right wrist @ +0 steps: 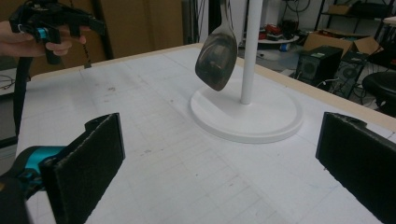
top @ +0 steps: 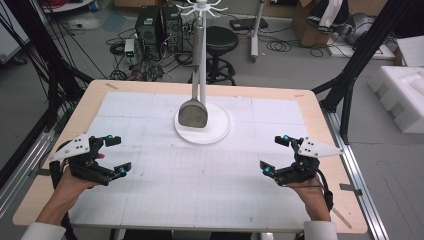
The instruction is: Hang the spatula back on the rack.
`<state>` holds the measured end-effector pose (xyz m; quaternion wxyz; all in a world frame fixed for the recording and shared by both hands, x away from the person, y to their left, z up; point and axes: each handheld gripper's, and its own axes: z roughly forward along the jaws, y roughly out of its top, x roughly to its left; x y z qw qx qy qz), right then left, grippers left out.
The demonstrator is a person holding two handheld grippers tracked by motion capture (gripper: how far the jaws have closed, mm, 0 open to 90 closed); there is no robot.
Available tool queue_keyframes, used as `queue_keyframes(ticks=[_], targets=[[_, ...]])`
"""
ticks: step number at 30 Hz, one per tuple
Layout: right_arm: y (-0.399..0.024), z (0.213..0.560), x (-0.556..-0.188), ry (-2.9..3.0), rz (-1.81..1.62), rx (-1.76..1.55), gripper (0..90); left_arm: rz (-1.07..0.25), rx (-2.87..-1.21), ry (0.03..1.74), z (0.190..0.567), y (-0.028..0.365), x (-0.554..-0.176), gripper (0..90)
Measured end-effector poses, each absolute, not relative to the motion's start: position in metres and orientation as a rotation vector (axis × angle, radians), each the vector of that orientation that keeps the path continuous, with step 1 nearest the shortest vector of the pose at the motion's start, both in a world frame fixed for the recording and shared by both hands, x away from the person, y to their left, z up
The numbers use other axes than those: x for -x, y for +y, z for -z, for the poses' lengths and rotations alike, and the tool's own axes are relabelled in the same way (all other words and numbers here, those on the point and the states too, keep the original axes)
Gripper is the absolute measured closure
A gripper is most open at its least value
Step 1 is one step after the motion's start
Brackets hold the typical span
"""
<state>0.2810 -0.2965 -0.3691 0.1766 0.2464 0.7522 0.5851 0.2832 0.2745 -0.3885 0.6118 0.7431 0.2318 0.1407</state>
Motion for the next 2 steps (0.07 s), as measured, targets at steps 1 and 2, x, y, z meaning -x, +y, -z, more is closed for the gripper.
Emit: queue_keyframes(ticks=[1, 2], targets=[[-0.2956, 0.3695, -0.2814, 2.134, -1.655, -0.695, 0.2, -0.325, -1.716, 0.534, 0.3886, 0.2740, -0.2831, 1.7], [-0.2948, 0.3699, -0.2818, 2.138, -1.652, -0.697, 0.2, -0.326, -1.716, 0.535, 0.3885, 0.2737, -0.2829, 1.7]])
